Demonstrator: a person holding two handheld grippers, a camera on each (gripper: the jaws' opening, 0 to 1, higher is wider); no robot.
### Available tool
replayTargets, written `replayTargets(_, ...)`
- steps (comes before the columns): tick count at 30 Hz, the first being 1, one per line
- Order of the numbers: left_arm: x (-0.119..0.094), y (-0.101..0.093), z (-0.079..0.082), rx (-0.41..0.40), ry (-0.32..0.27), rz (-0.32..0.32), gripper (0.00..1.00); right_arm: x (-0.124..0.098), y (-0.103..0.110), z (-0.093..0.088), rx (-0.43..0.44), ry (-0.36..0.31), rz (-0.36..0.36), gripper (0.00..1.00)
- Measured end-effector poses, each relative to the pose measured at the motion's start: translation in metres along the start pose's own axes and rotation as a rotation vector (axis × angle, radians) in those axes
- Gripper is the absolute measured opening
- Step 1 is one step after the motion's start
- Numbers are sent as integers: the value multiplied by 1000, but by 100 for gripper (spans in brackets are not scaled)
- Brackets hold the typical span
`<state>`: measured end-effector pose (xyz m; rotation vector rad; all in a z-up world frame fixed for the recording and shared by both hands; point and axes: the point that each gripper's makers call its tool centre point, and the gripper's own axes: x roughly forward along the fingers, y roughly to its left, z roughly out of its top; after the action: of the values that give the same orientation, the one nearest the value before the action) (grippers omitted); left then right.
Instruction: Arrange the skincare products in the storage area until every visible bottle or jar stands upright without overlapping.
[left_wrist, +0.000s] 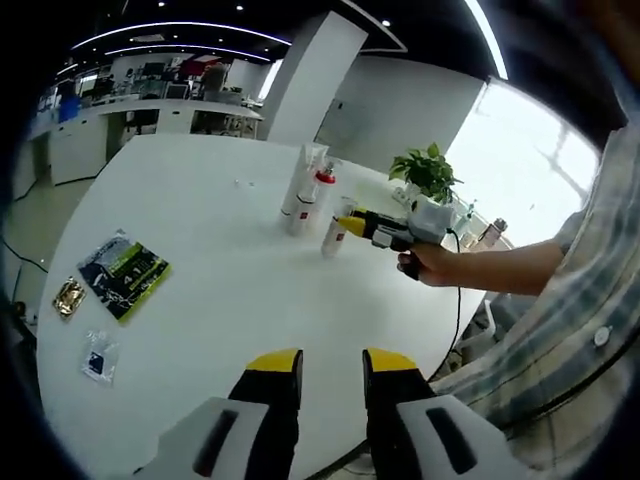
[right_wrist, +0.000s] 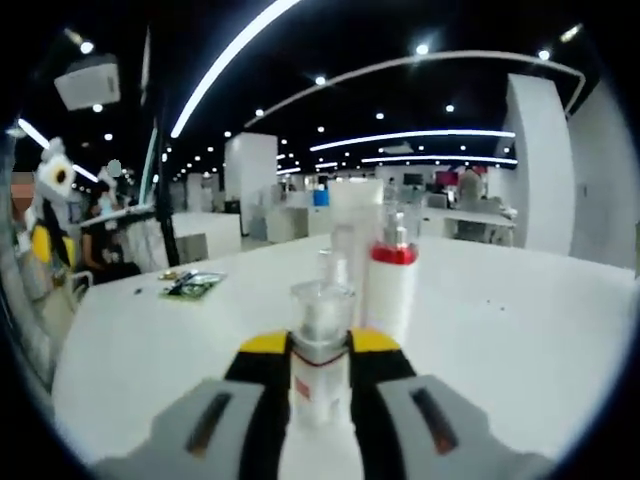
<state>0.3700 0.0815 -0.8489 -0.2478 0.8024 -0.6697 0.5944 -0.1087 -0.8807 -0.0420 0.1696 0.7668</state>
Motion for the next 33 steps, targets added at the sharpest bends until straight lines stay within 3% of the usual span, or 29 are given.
replayTargets(10,1,0,2,-10,-12,1,24,-4,11,1,7,-6,26,20)
replayTargets(13,1,-2,3,-6,-13,0,24,-3,11,-5,-7,40,28,21)
replayTargets(14,1,-2,3,-5,-13,0,24,-3,10,-10,-13,66,26,22)
replayTargets(17,1,-2,2,-4,-12,1,24,-5,10,-9,4,56,24,33)
replayTargets(20,2,-2,1,-7,-11,3,24,-6,11,-11,21,66,27,31)
replayTargets(26,4,-3,0,-9,-5,2,24,-9,6,-24,43,144,4,32)
replayTargets(30,7,-4,-1,1,3,9,24,-14,3,-45,109,297,-65,27)
replayTargets(33,8,-4,-2,5,10,8,24,-11,3,-48,67,312,-64,27)
